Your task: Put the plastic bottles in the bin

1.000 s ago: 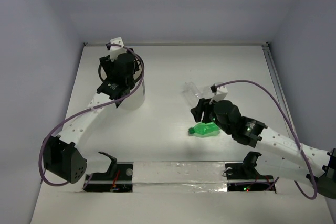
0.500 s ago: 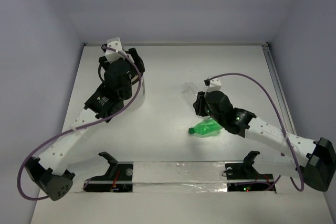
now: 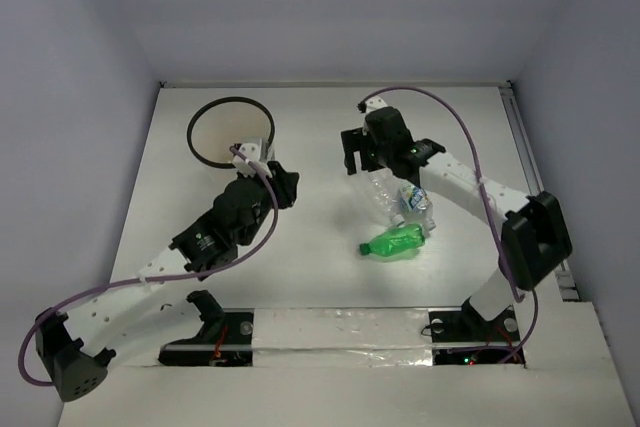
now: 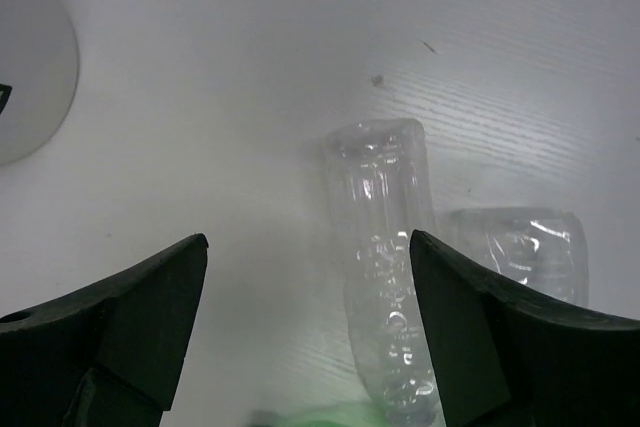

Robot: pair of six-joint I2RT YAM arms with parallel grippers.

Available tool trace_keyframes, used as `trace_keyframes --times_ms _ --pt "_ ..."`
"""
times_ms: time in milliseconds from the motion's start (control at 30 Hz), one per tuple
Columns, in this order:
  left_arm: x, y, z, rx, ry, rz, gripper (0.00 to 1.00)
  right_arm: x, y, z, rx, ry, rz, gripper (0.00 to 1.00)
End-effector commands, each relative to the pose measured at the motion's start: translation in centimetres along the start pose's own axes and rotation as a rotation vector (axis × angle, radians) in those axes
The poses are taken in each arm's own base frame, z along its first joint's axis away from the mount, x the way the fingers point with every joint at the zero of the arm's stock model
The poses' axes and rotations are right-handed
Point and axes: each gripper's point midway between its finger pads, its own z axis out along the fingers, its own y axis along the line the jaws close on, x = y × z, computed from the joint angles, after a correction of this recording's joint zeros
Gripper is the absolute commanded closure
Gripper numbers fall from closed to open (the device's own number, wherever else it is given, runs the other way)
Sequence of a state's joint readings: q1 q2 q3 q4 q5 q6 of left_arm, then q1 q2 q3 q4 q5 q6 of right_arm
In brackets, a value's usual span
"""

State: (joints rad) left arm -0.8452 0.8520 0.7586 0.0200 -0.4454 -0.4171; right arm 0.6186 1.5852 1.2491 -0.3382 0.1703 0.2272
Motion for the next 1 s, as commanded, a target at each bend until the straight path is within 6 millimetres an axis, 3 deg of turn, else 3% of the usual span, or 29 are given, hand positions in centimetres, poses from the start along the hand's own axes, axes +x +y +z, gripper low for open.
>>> trace_keyframes --times_ms 0,67,100,133,300,333,467,600,700,733,833,900,967 --pt "0.5 -2.5 -1.5 0.163 -0.017 -0.099 0.73 -0.2 -0.2 2.0 -0.035 0.086 -0.083 0.11" --pt "0.6 -2.2 -2.3 0.186 -0.024 -0.109 0.73 0.6 -1.2 3.3 0.001 0.141 -0.095 0.1" --pt "1.7 -1.7 -2.5 0.182 -0.007 -0.103 0.73 1.7 -2.1 4.7 0.029 0.188 -0.106 0.09" --pt "1.3 -1.7 -3.2 0.199 -0.024 -0.116 0.73 1.4 -2.4 4.9 0.039 0.203 -0.108 0.08" --pt "3.1 -1.6 -4.4 0.276 -0.006 -0.154 0.72 2.8 -3.6 7.1 0.086 0.28 -0.14 0.07" --pt "3.3 -1.7 -4.6 0.287 -0.006 -0.16 0.72 3.6 -3.7 7.6 0.089 0.311 -0.146 0.07" --pt "5.1 -2.4 -4.7 0.35 0.04 -0.146 0.7 3.7 -3.3 8.7 0.073 0.329 -0.147 0.1" --pt "6.7 -3.1 -4.4 0.386 0.086 -0.118 0.68 4.3 -2.8 9.6 0.054 0.357 -0.128 0.19" --pt "7.2 -3.0 -4.4 0.393 0.084 -0.122 0.68 4.2 -2.7 9.8 0.057 0.351 -0.117 0.32" --pt "7.0 -3.0 -4.5 0.396 0.076 -0.126 0.68 3.8 -2.6 9.9 0.058 0.337 -0.115 0.4" --pt "7.2 -2.8 -4.5 0.393 0.072 -0.127 0.67 1.6 -2.5 9.3 0.067 0.27 -0.095 0.48" --pt "7.7 -2.7 -4.3 0.39 0.08 -0.121 0.66 -0.5 -2.2 8.9 0.062 0.201 -0.077 0.48" --pt "8.4 -2.8 -4.1 0.395 0.104 -0.11 0.65 -4.1 -1.5 7.6 0.039 0.105 -0.058 0.51"
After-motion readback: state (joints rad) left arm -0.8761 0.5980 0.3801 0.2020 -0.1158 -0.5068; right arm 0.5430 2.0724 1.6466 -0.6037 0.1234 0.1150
